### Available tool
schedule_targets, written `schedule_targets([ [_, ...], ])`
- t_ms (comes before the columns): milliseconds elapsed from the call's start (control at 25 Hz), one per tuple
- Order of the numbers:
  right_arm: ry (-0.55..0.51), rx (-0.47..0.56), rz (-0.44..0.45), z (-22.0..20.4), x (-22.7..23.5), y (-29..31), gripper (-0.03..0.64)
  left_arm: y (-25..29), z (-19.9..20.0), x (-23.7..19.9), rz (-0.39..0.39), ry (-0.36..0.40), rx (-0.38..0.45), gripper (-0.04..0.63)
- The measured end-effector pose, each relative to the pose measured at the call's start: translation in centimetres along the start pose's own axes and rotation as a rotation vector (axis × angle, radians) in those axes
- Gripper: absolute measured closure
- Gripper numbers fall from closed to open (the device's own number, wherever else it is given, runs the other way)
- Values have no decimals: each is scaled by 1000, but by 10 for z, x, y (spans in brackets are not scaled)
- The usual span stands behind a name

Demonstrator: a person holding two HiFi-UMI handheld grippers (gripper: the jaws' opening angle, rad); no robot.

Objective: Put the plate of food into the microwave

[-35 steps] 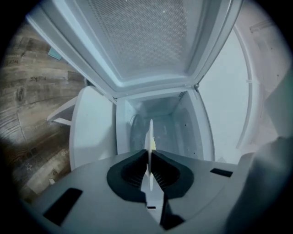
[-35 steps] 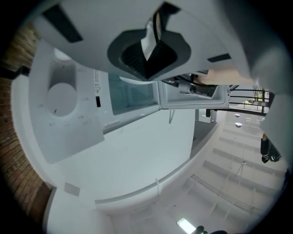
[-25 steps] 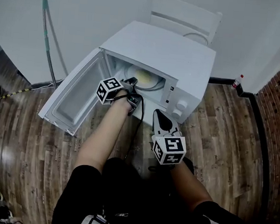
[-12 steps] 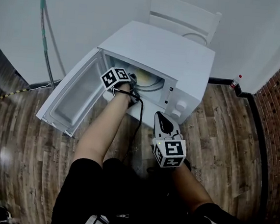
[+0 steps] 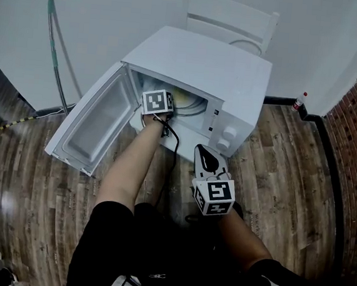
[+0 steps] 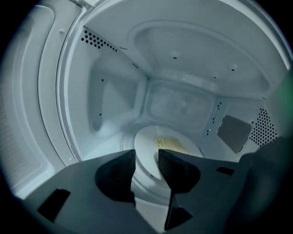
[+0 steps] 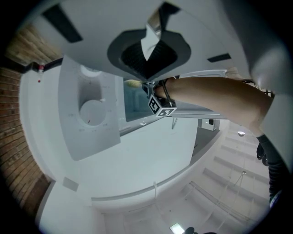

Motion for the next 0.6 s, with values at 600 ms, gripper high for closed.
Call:
schedule_targets([
  [600, 20, 60, 28, 6, -8, 2, 611, -87, -22, 20, -40, 247, 310, 597],
])
Point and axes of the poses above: the fingertips, and each gripper's own axes: y forward along the fingers, x to its right, z out of its top, the point moved 6 cm from there along -y, backward along the fingers, and after that the axes turned 7 degrees about -x, right-handed, at the moved point
